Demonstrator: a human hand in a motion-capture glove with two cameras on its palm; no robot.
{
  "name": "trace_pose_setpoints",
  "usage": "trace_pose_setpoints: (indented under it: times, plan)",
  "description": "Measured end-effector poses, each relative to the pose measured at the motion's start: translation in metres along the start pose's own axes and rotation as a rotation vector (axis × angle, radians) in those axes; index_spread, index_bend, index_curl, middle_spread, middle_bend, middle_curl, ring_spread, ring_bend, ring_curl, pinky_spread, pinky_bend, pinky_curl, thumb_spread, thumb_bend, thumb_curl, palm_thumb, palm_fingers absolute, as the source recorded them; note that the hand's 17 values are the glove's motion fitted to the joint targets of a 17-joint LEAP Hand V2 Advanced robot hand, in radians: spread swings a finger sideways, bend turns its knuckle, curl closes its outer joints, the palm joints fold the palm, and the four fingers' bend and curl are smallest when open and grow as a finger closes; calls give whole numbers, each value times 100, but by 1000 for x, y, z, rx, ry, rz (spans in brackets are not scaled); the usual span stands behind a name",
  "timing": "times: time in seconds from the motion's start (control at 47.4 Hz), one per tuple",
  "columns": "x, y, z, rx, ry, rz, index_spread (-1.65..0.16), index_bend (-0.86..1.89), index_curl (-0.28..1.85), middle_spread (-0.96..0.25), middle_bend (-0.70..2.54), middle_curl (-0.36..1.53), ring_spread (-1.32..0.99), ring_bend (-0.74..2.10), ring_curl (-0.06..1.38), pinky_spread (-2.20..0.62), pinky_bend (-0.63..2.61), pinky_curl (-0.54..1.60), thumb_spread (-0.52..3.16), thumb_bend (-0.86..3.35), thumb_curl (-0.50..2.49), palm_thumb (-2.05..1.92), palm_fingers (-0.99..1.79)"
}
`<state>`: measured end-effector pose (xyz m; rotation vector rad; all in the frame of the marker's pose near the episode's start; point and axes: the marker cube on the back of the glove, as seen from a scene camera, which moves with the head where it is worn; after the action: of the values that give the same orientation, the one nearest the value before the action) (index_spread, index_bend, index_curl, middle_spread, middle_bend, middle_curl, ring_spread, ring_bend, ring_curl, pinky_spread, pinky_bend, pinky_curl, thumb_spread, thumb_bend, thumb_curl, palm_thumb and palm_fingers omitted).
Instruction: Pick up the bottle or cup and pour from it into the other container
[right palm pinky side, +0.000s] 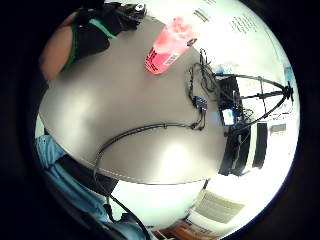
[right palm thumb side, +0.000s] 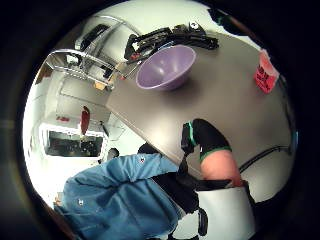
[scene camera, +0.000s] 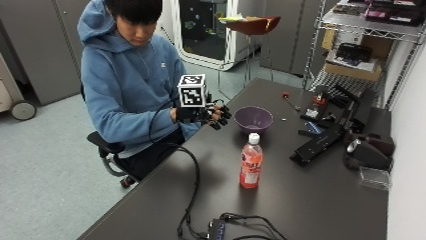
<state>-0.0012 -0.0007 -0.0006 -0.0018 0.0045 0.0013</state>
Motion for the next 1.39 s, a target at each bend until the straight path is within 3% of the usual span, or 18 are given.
trace_pose_setpoints:
  times: [0.316, 0.928, 1.097, 1.244, 1.392]
  plan:
    - [10, 5, -10, 2, 22, 25, -34, 16, 19, 0, 16, 13, 4, 43, 21, 20, 54, 26, 89, 23, 25, 58, 44]
    - [128, 58, -68, 313, 7, 202, -36, 9, 19, 1, 18, 23, 9, 47, 28, 23, 63, 34, 103, 0, 38, 62, 27]
    - [168, 59, -69, 362, -148, 238, -34, 10, 18, 2, 19, 25, 10, 49, 28, 23, 64, 35, 103, -2, 39, 62, 25]
    - [202, 47, -59, 374, -429, 199, -32, 13, 18, 3, 20, 27, 10, 50, 29, 23, 63, 34, 101, -1, 40, 65, 28]
    - [236, 24, -37, 397, -700, 274, -33, 14, 20, 4, 19, 28, 10, 50, 29, 24, 60, 34, 99, -2, 42, 67, 30]
